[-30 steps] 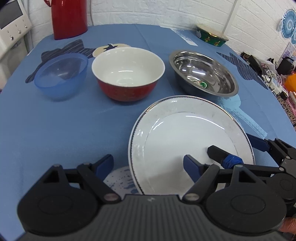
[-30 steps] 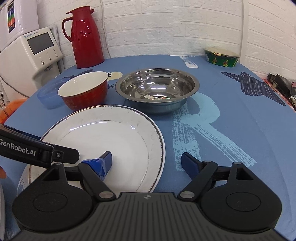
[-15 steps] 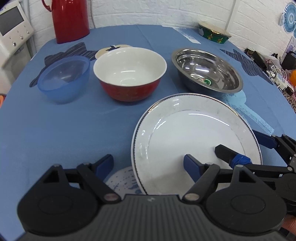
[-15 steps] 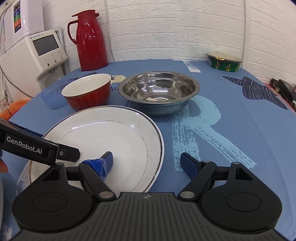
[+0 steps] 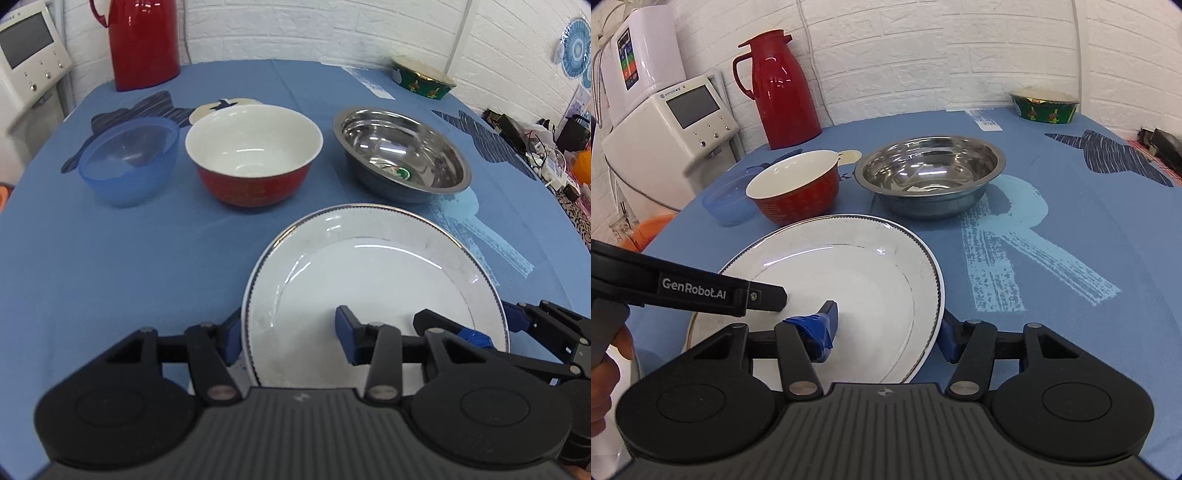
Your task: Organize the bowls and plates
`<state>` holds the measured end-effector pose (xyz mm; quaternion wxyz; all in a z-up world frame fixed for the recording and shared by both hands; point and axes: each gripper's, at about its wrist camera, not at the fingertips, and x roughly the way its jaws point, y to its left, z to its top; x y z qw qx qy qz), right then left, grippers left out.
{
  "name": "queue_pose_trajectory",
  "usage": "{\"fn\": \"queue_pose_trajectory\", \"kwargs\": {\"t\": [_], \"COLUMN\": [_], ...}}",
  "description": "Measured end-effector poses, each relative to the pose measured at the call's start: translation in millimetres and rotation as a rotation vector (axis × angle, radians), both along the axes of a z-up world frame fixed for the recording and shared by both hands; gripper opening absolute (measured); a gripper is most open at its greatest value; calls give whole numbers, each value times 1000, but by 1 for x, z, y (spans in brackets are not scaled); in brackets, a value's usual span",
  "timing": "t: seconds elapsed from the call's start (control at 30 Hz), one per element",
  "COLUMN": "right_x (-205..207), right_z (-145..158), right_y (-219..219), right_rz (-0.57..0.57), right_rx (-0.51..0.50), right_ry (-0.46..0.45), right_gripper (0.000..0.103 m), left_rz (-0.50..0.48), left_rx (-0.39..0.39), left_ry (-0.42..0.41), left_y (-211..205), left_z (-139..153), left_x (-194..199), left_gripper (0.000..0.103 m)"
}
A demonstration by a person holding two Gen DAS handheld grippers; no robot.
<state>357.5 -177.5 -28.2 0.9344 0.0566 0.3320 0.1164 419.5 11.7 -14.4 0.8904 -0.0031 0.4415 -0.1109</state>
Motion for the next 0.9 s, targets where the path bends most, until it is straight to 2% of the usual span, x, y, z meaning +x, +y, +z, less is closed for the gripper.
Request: {"fn": "queue_pose_trajectory", "kwargs": {"t": [0.13,0.3,0.5,0.67,0.9], "right_x": [-15,-41,-78,-98,-121], "right_z": [14,42,62,58,43], "right_y": [6,10,37,70,124], "right_rz": [-6,-5,47,120,250], "right_rx": [-6,-12,-17,19,46], "right_ry": [-31,-88,-139,-124,-77], "right_gripper": [43,44,47,47,47], "left_rz": [-10,-12,24,97,222], "left_rx": [2,-45,-73,-45,-38], "left_ry": [-39,-68,-109,-118,-95], "left_y": [2,11,44,84,147], "left_z": [16,42,65,64,46], "left_x": [-16,-40,-88,-128,-178], "left_gripper": [43,43,43,43,43]}}
